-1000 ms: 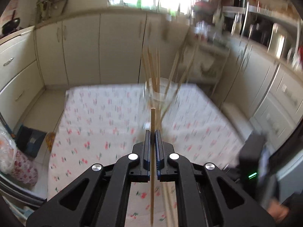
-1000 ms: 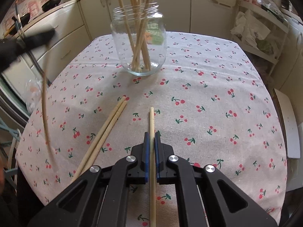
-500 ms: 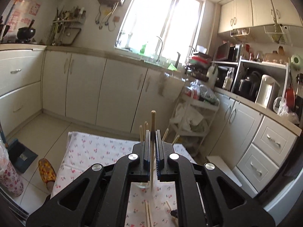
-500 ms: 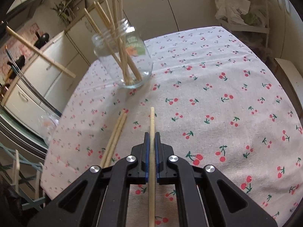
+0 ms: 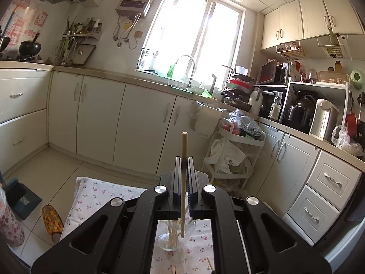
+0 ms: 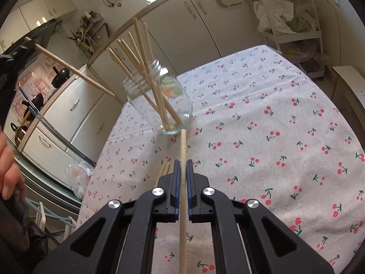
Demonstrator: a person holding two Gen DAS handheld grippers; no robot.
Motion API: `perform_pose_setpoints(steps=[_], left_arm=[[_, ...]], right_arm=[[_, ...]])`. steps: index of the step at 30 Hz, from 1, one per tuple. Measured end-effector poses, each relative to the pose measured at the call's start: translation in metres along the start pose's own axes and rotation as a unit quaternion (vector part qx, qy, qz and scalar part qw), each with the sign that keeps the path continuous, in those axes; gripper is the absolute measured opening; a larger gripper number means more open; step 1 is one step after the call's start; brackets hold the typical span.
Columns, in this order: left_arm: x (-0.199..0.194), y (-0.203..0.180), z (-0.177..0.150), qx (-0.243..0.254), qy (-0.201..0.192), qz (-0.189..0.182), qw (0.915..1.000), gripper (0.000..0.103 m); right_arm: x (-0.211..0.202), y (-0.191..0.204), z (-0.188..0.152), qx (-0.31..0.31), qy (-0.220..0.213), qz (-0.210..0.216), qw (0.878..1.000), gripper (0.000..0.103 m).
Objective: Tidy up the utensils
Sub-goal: 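Lower the left tool's chopstick into the jar and open the left tool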
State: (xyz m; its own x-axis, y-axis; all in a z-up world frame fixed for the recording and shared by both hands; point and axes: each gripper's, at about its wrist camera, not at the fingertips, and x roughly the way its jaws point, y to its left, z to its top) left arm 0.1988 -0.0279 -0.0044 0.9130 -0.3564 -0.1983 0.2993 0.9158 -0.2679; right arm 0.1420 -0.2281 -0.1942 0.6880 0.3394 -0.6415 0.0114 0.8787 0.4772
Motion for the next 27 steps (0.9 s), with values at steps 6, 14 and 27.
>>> perform_pose_setpoints(steps=[6, 14, 27], left_arm=[[0.02, -0.003, 0.009, 0.007, -0.014, 0.0, 0.9999, 0.004], [0.051, -0.005, 0.008, 0.011, -0.013, 0.003, 0.9999, 0.004], [0.079, -0.003, -0.011, 0.022, 0.018, 0.009, 0.9996, 0.004]], right_arm=[[-0.009, 0.0, 0.008, 0.005, -0.028, 0.013, 1.0, 0.006], [-0.014, 0.001, 0.017, 0.01, -0.046, 0.028, 0.998, 0.006], [-0.029, 0.006, 0.031, 0.012, -0.082, 0.043, 0.996, 0.006]])
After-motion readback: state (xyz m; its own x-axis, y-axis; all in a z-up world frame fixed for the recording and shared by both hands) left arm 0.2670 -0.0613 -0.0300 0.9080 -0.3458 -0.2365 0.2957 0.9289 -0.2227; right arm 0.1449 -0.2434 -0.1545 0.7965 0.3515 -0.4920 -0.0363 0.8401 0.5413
